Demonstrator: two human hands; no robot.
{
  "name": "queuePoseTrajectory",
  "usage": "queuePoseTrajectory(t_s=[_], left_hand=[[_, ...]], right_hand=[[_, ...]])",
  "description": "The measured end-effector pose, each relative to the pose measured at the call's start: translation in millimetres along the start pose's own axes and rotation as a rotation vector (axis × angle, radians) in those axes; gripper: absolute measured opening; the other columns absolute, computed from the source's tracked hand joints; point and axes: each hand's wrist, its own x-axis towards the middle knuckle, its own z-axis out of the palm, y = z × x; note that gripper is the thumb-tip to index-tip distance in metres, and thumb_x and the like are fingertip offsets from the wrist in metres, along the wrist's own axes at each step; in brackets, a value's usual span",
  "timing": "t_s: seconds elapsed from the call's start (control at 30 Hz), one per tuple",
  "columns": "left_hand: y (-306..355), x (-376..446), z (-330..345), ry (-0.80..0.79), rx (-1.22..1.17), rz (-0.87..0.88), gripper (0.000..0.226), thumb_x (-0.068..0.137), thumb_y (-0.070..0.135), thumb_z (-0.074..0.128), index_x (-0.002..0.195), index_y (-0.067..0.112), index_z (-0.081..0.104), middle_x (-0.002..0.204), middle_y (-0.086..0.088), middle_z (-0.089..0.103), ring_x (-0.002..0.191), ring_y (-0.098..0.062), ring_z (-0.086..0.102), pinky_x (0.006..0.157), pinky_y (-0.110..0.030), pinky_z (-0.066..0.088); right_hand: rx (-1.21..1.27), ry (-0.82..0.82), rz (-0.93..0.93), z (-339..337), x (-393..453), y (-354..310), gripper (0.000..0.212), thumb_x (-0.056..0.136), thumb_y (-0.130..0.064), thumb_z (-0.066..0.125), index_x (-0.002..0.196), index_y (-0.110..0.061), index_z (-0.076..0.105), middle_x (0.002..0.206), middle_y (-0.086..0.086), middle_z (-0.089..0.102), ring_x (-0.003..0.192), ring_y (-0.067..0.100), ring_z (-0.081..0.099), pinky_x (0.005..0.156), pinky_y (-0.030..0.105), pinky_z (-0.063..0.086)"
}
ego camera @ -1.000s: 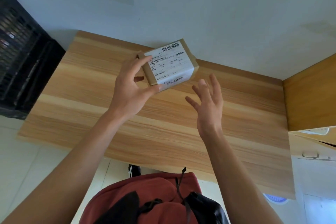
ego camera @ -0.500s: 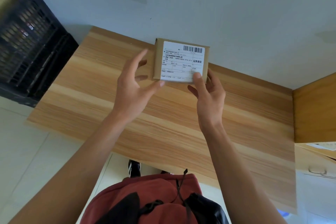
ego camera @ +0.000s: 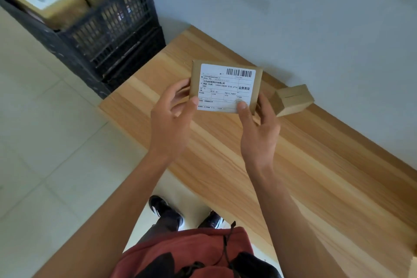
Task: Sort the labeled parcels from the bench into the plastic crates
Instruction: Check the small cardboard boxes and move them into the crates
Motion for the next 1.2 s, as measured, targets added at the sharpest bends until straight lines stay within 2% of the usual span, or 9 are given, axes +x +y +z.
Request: queuePoseTrajectory(t_s=[0.1, 0.2, 0.33, 0.43, 0.5, 0.67, 0.83, 1.0, 1.2], left_hand=[[-3, 6, -42, 0.115, 0.011, -0.03, 0.039, 0.098, 0.007, 0.067, 0.131, 0.027, 0.062, 0.123, 0.016, 0.071, 0.118, 0.001, 0.065, 0.096, -0.019, 0.054], [-9, 16, -88, 0.195, 0.048, -0.005, 0.039, 0.098, 0.006, 0.066, 0.135, 0.019, 0.065, 0.125, 0.01, 0.072, 0.119, -0.004, 0.065, 0.096, -0.021, 0.055], [-16, 31, -153, 0.301, 0.08, 0.014, 0.036, 0.099, 0.008, 0.065, 0.133, 0.022, 0.067, 0.125, 0.01, 0.072, 0.118, -0.004, 0.066, 0.095, -0.027, 0.058], [-22, 42, -199, 0.371, 0.089, 0.02, 0.036, 0.099, 0.009, 0.066, 0.129, 0.028, 0.066, 0.123, 0.012, 0.071, 0.116, -0.004, 0.066, 0.096, -0.033, 0.059], [-27, 48, -229, 0.412, 0.097, 0.022, 0.036, 0.099, 0.009, 0.066, 0.131, 0.024, 0.067, 0.123, 0.012, 0.072, 0.116, -0.006, 0.066, 0.096, -0.035, 0.06], [-40, 58, -285, 0.487, 0.098, -0.011, 0.035, 0.099, 0.01, 0.066, 0.128, 0.029, 0.065, 0.122, 0.013, 0.072, 0.116, -0.008, 0.067, 0.095, -0.036, 0.06], [-55, 81, -318, 0.512, 0.107, -0.033, 0.033, 0.099, 0.009, 0.066, 0.127, 0.029, 0.066, 0.121, 0.015, 0.072, 0.115, -0.006, 0.067, 0.093, -0.03, 0.059], [-71, 127, -342, 0.473, 0.137, -0.069, 0.033, 0.099, 0.009, 0.067, 0.129, 0.023, 0.067, 0.121, 0.014, 0.072, 0.115, -0.005, 0.067, 0.09, -0.019, 0.057], [-78, 204, -367, 0.41, 0.166, -0.118, 0.03, 0.098, 0.009, 0.068, 0.124, 0.024, 0.068, 0.12, 0.013, 0.073, 0.113, -0.006, 0.068, 0.089, -0.022, 0.059]], right_hand=[[-0.009, -0.051, -0.021, 45, -3, -5, 0.041, 0.103, -0.018, 0.066, 0.143, -0.02, 0.059, 0.124, -0.016, 0.072, 0.122, 0.005, 0.062, 0.09, 0.014, 0.051], [-0.021, -0.119, -0.007, 92, -10, -9, 0.05, 0.101, -0.02, 0.067, 0.147, -0.033, 0.054, 0.131, -0.02, 0.067, 0.127, 0.004, 0.059, 0.093, 0.022, 0.055], [-0.073, -0.233, -0.023, 156, -20, -19, 0.048, 0.102, -0.021, 0.066, 0.148, -0.032, 0.053, 0.131, -0.022, 0.066, 0.124, 0.0, 0.059, 0.092, 0.014, 0.051], [-0.11, -0.319, -0.05, 202, -28, -28, 0.046, 0.103, -0.022, 0.064, 0.146, -0.035, 0.054, 0.132, -0.022, 0.065, 0.122, -0.005, 0.059, 0.092, 0.015, 0.052], [-0.116, -0.369, -0.053, 232, -33, -31, 0.043, 0.103, -0.022, 0.064, 0.141, -0.039, 0.054, 0.13, -0.023, 0.066, 0.12, -0.008, 0.058, 0.09, 0.013, 0.051], [-0.13, -0.446, -0.068, 292, -42, -30, 0.041, 0.102, -0.02, 0.065, 0.139, -0.037, 0.057, 0.126, -0.025, 0.067, 0.119, -0.007, 0.059, 0.09, 0.014, 0.052], [-0.169, -0.504, -0.082, 335, -32, -24, 0.04, 0.102, -0.018, 0.065, 0.14, -0.029, 0.06, 0.124, -0.022, 0.069, 0.118, 0.0, 0.062, 0.086, 0.011, 0.049], [-0.197, -0.531, -0.045, 378, 0, -17, 0.041, 0.102, -0.017, 0.064, 0.141, -0.029, 0.059, 0.123, -0.024, 0.068, 0.115, -0.005, 0.061, 0.083, 0.006, 0.046], [-0.22, -0.549, 0.021, 437, 59, -12, 0.042, 0.103, -0.017, 0.064, 0.143, -0.028, 0.058, 0.127, -0.02, 0.068, 0.114, -0.009, 0.06, 0.085, 0.004, 0.044]])
